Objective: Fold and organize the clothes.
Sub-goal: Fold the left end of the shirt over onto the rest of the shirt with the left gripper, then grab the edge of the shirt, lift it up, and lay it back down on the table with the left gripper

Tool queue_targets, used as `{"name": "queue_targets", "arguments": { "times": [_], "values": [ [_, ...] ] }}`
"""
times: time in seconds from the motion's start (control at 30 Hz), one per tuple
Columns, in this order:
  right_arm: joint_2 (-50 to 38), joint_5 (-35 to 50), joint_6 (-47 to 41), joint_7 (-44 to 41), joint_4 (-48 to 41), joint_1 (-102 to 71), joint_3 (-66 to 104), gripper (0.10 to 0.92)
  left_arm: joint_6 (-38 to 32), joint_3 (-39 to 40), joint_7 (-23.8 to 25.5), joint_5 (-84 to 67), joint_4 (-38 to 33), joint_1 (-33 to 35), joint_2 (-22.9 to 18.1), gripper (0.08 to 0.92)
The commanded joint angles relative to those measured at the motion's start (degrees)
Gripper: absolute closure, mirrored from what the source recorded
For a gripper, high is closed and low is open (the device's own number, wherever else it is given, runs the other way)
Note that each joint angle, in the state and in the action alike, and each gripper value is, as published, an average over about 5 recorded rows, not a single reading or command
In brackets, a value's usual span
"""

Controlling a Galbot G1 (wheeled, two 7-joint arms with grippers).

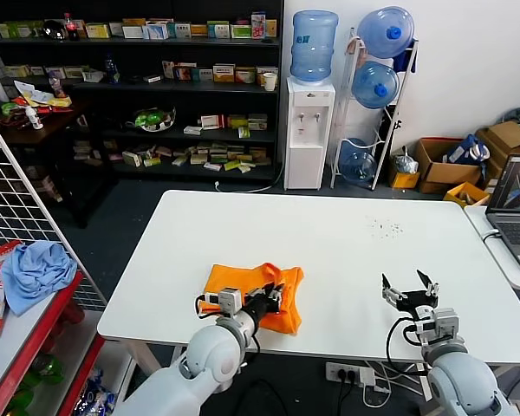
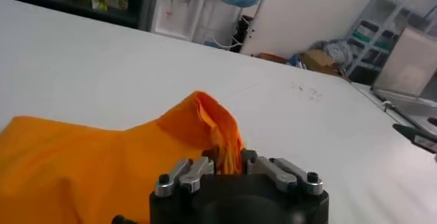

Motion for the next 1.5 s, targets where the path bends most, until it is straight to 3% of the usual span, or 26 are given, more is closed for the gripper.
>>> {"name": "queue_targets", "arguments": {
  "times": [0.03,0.47,0.57,0.8,1.17,1.5],
  "values": [
    [0.44,-0.47,0.85,0.04,-0.4,0.26,-0.04,0.203,-2.72,1.84,0.84,0.22,-0.33,0.73,-3.24,0.601],
    [-0.2,-0.91,0.77,-1.05,-0.86,0.47,-0.37,0.203,-3.24,-4.79,3.31,-1.12,-5.61,2.96,9.51,0.228],
    [-0.65,-0.93,0.86,-2.17,-1.13,0.36,-0.29,0.203,-2.44,-6.85,4.87,-1.66,-5.09,2.61,13.1,0.186],
    [-1.2,-0.52,0.84,-5.3,-1.54,-0.05,-0.68,0.203,3.62,-12.7,9.6,-7.08,1.62,1.34,17.37,0.177],
    [-1.98,-0.15,0.74,-7.22,-2.09,-0.91,-0.28,0.203,12.78,-18.27,20.99,-9.53,9.22,-0.37,17.24,0.177],
    [-2.37,0.58,0.92,-7.76,-2.23,-1.94,0.81,0.203,14.36,-19.18,25.86,-7.55,12.48,-0.76,15.86,0.177]
  ]
}}
